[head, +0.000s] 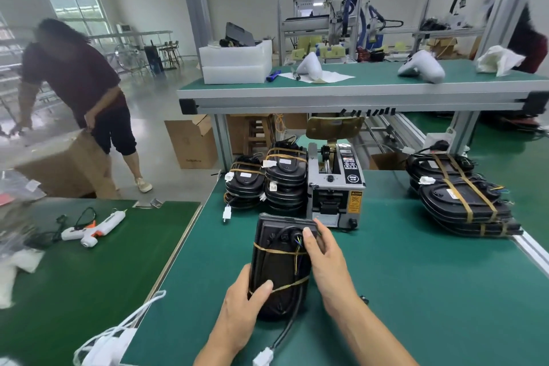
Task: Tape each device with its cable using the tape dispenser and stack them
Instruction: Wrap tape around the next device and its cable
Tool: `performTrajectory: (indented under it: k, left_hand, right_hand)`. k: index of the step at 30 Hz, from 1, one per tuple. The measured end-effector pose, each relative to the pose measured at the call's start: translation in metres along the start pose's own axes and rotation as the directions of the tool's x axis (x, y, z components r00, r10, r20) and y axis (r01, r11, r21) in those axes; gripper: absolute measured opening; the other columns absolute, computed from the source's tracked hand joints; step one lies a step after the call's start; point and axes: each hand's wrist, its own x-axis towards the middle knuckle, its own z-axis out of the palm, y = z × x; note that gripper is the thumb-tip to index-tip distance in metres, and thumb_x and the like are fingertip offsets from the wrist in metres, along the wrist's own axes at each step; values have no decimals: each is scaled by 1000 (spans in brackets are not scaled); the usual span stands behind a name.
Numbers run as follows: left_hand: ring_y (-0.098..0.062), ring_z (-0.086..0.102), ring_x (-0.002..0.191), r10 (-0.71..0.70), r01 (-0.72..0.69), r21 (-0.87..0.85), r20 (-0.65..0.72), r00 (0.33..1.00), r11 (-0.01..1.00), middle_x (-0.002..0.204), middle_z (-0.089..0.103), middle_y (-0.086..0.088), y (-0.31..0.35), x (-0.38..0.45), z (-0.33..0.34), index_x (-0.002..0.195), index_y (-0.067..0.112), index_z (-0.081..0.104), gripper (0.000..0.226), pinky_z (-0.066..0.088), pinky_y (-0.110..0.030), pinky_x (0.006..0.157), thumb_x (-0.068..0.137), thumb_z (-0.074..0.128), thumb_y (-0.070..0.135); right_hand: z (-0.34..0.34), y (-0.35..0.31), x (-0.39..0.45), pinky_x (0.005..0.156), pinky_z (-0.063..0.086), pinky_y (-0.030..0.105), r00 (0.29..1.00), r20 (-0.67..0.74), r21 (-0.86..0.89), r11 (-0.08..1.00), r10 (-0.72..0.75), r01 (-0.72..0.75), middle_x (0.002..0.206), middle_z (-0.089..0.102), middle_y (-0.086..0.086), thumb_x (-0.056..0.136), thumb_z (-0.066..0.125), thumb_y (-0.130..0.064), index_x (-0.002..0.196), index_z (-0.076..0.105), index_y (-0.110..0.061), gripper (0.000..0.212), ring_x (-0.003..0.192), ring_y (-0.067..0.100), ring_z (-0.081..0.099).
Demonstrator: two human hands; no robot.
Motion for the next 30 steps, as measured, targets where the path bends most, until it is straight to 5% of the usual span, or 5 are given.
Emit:
performTrajectory:
  k: [11, 17, 22, 26, 30]
  left_hand:
    - [-4, 75, 98, -203, 142, -221, -283, 937, 965, 105, 81, 12, 3, 7, -5, 106, 44, 78, 38, 50, -35, 87, 88, 60, 71]
    - [29, 62, 93, -262, 112, -322, -472, 842, 940, 101, 69, 48, 10, 20, -15, 94, 73, 72, 20, 41, -21, 88, 102, 62, 58]
    - [-4, 70, 111, -148, 31, -214, -556, 818, 976, 117, 78, 13, 44, 75, -56, 122, 30, 75, 32, 51, -29, 94, 106, 59, 53]
    - [5, 53, 58, -94, 62, -73, -597, 797, 995, 61, 59, 22, 72, 135, -87, 82, 19, 63, 41, 37, -17, 56, 106, 59, 52]
    - [-17, 54, 76, -124, 108, -62, -552, 825, 992, 76, 58, 5, 93, 192, -103, 82, 21, 58, 43, 38, -34, 69, 106, 57, 56]
  right_hand:
    - [-11, 46, -29, 112, 49, 41, 999, 37, -196, 980, -22, 29, 129, 71, -16, 91, 58, -56, 128, 65, -34, 44, 123, 3, 64]
    - [-6, 48, -21, 98, 56, 39, 998, 0, -314, 947, -69, 66, 99, 78, -8, 97, 71, -27, 99, 77, -29, 7, 98, 10, 73]
    - [-4, 52, -18, 90, 57, 33, 998, -11, -303, 951, -69, 63, 89, 79, -4, 93, 76, -15, 89, 79, -23, 10, 90, 16, 76]
    - [-3, 53, -17, 79, 56, 20, 996, -15, -311, 947, -88, 80, 81, 78, -2, 89, 79, -9, 82, 80, -24, 16, 82, 18, 76]
    - [-3, 53, -16, 74, 55, 17, 996, -15, -323, 943, -83, 73, 78, 77, -3, 86, 81, -9, 80, 80, -26, 18, 75, 15, 75]
